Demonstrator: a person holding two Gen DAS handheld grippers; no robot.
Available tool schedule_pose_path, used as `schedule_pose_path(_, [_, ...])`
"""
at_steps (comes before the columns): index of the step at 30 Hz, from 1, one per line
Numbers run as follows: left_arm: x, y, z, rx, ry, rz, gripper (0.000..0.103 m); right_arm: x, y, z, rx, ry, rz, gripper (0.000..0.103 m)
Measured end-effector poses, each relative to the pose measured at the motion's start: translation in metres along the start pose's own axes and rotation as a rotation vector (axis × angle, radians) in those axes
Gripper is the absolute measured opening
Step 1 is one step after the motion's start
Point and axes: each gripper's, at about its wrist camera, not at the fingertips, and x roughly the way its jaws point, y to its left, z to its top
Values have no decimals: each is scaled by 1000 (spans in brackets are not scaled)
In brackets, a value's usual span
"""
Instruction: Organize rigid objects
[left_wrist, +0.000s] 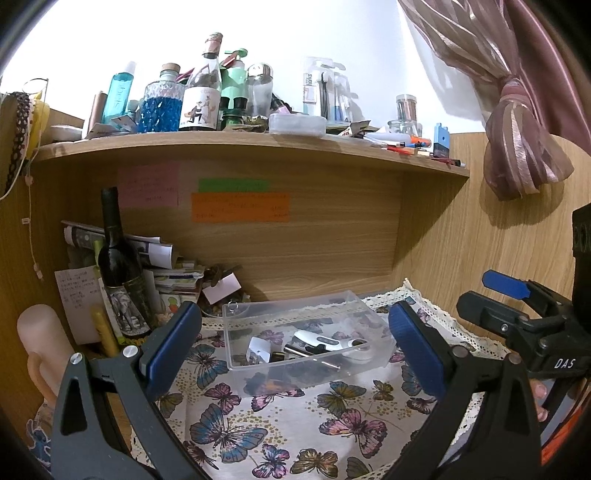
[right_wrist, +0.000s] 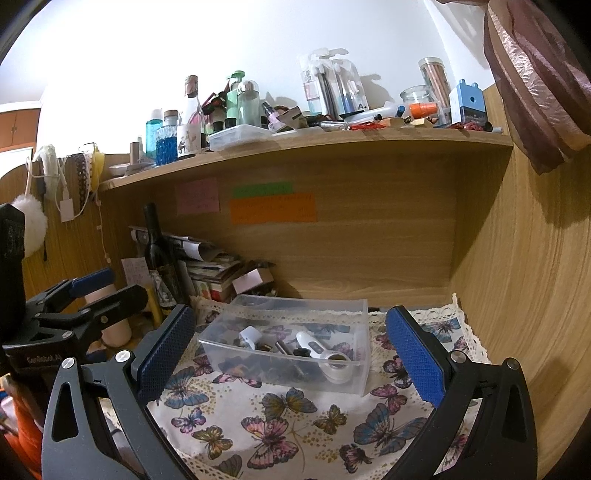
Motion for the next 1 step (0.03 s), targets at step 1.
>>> schedule_pose_path(1, [1,0,0,0,3,-1,103,1,0,0,0,1,-1,103])
